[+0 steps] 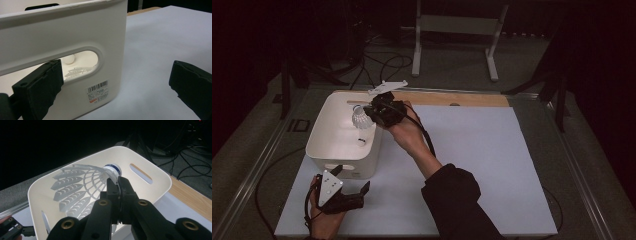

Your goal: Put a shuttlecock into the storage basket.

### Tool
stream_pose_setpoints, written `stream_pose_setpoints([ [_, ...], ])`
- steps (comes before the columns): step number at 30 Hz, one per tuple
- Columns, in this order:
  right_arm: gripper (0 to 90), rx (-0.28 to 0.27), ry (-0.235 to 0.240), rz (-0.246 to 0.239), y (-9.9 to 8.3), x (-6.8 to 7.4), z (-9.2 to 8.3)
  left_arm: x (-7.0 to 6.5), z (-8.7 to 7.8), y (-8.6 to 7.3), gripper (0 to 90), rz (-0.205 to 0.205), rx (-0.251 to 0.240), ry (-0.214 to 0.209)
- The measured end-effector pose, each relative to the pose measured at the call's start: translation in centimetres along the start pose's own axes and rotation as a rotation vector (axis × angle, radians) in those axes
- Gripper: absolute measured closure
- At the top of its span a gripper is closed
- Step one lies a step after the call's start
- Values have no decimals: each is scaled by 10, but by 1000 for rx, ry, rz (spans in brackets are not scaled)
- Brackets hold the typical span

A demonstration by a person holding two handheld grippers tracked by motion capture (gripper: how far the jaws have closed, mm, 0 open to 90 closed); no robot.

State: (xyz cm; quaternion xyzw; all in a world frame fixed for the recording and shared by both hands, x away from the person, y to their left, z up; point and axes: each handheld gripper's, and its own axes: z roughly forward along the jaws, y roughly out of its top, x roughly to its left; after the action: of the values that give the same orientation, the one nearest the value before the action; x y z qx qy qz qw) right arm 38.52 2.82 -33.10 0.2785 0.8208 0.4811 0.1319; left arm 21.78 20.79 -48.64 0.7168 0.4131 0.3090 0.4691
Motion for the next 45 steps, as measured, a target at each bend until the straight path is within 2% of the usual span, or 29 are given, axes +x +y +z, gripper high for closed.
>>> stream_pose_setpoints([
  [27,887,1,51,-24,9,23,21,0,0,0,1,0,0,-1],
  [28,869,-3,51,-26,10,24,21,0,0,0,1,-1,0,-1],
  [31,517,-17,94,-8,11,23,22,0,0,0,1,-6,-4,-1],
  [32,427,-14,108,-5,12,22,23,0,0,0,1,-2,-2,-1],
  [33,373,-7,105,3,12,22,22,0,-1,0,1,-3,-2,-1],
  [39,159,-16,46,16,8,13,17,0,0,0,1,-3,-1,0],
  [45,122,-16,31,15,4,8,12,0,0,0,1,-1,0,0],
])
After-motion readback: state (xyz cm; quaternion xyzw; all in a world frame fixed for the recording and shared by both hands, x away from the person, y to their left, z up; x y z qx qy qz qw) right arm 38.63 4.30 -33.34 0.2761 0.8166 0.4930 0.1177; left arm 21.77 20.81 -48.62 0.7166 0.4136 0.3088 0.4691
